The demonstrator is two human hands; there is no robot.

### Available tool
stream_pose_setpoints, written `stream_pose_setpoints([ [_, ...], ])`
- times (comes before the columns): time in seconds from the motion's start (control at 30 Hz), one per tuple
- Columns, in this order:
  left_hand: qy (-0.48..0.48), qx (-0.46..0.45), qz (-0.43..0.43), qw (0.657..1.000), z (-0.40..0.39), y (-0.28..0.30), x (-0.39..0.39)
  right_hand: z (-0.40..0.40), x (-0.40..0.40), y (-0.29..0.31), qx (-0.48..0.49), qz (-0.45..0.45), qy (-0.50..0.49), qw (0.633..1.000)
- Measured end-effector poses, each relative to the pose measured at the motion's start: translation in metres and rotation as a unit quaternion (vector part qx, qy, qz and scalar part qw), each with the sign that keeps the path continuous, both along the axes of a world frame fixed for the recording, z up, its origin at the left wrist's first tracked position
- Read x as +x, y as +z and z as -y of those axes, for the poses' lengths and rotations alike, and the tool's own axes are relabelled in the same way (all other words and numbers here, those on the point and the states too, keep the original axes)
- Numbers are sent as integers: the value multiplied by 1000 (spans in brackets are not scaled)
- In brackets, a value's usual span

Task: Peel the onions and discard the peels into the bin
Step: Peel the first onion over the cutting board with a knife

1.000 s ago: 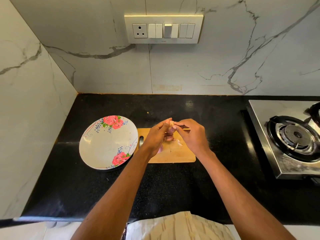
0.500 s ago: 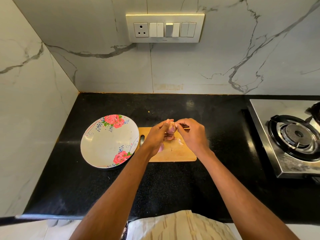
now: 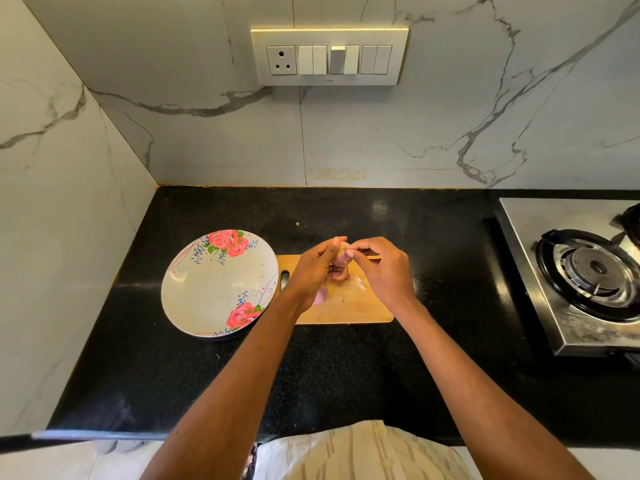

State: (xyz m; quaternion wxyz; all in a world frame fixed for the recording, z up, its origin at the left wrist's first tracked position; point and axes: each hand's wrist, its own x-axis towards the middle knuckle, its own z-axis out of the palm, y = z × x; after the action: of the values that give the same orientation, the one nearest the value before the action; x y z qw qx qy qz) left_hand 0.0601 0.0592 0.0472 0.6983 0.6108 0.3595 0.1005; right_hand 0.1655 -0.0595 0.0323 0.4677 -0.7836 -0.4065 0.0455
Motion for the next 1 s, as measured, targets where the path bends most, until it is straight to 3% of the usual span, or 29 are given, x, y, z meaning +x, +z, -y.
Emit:
stream_pose_setpoints([
  [0.33,-30,-20,14,999,1,0,-2,-2,3,-4,-27,5,10,1000],
  [0.5,-4,-24,-2,1000,2,1,-3,0,9,-3,-29,-73,-39,996],
  [0.73,4,-25,-23,999,0,-5,-7,13,11,-33,-257,-102,10,961],
  [0.8,-4,-28,-34,999,0,-5,-10,13,9,-29,-241,-91,-6,966],
  [0.87,-12,-34,-29,999,0,-3,-12,9,8,-17,-161,-71,-20,984],
  [0.93,-18,-32,-28,999,-2,-1,-12,3,7,0,-76,-32,0,997],
  [1.0,-23,-26,-27,999,-2,1,-11,-2,5,14,-50,12,48,998],
])
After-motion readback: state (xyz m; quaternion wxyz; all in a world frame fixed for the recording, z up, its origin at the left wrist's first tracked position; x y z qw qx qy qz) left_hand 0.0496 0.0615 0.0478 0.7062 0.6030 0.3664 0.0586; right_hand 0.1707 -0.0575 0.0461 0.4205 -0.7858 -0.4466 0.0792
